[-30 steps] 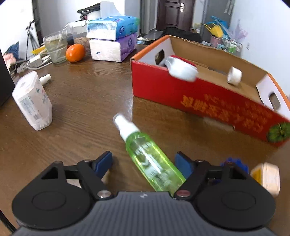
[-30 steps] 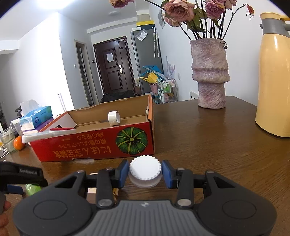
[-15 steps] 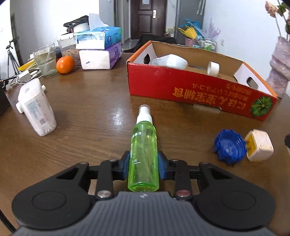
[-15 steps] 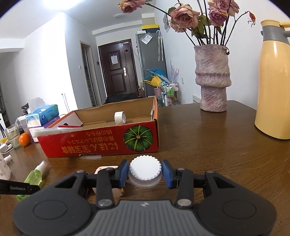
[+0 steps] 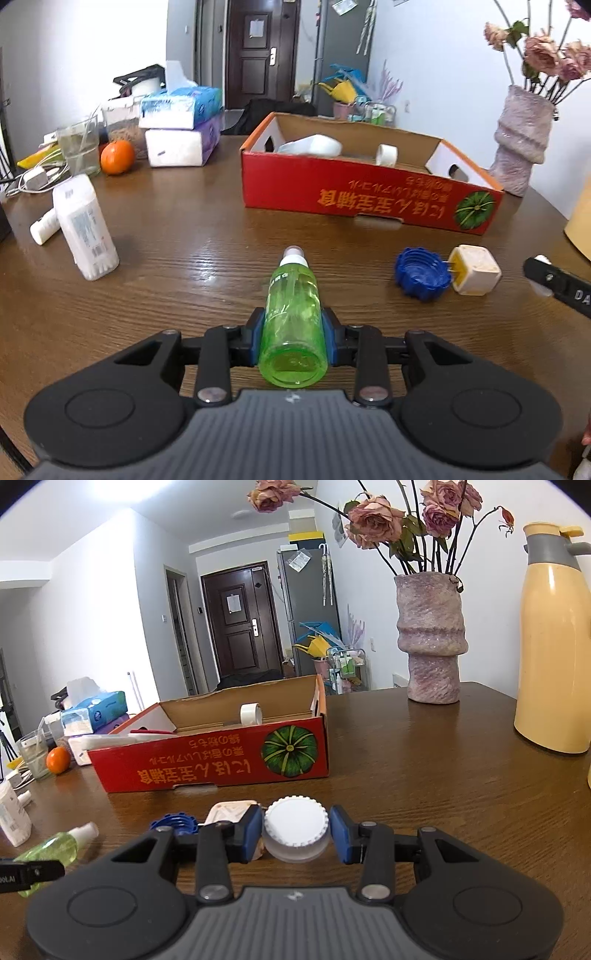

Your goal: Organize rigid objects

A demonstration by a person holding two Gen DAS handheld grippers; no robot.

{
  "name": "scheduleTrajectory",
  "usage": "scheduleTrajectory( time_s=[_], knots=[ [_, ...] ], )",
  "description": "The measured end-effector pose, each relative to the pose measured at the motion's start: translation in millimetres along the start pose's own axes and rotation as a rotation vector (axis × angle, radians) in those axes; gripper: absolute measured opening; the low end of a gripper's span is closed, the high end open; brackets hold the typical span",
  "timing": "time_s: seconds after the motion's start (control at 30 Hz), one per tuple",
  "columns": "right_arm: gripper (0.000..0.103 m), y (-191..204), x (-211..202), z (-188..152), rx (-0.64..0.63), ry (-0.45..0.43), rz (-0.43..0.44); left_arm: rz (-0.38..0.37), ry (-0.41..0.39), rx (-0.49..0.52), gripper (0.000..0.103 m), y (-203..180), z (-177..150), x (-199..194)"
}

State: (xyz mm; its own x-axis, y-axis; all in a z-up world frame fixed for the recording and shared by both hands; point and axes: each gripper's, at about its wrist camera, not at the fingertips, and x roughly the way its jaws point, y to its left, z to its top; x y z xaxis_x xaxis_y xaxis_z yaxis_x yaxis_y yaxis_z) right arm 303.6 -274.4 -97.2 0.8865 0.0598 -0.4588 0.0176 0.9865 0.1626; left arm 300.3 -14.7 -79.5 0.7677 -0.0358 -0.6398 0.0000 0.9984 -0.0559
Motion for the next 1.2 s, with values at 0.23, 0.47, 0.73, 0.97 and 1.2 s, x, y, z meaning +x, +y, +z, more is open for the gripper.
scheduleTrajectory(
  time_s=[0.23, 0.47, 0.73, 0.97, 1.2],
  knots=[
    [0.04, 7.1, -9.5, -5.5, 0.002, -0.004, 0.012, -0.033, -0.043, -0.006, 0.032, -1.7, 0.6, -16.0],
    [0.04, 13.6, -18.4, -0.8, 0.001, -0.025, 0.029, -0.068, -0.095, -0.005, 0.032, -11.1, 11.2, -35.2],
    [0.04, 21.8, -26.8, 13.2, 0.0, -0.059, 0.046, -0.095, -0.143, -0.003, 0.032, -24.3, 36.4, -46.2],
    [0.04, 32.1, -29.3, 29.1, -0.012, -0.095, 0.063, -0.124, -0.186, -0.01, 0.032, -37.0, 58.7, -48.0],
    [0.04, 40.6, -23.0, 43.8, -0.019, -0.131, 0.072, -0.136, -0.202, -0.032, 0.032, -44.9, 77.2, -37.5]
  ],
)
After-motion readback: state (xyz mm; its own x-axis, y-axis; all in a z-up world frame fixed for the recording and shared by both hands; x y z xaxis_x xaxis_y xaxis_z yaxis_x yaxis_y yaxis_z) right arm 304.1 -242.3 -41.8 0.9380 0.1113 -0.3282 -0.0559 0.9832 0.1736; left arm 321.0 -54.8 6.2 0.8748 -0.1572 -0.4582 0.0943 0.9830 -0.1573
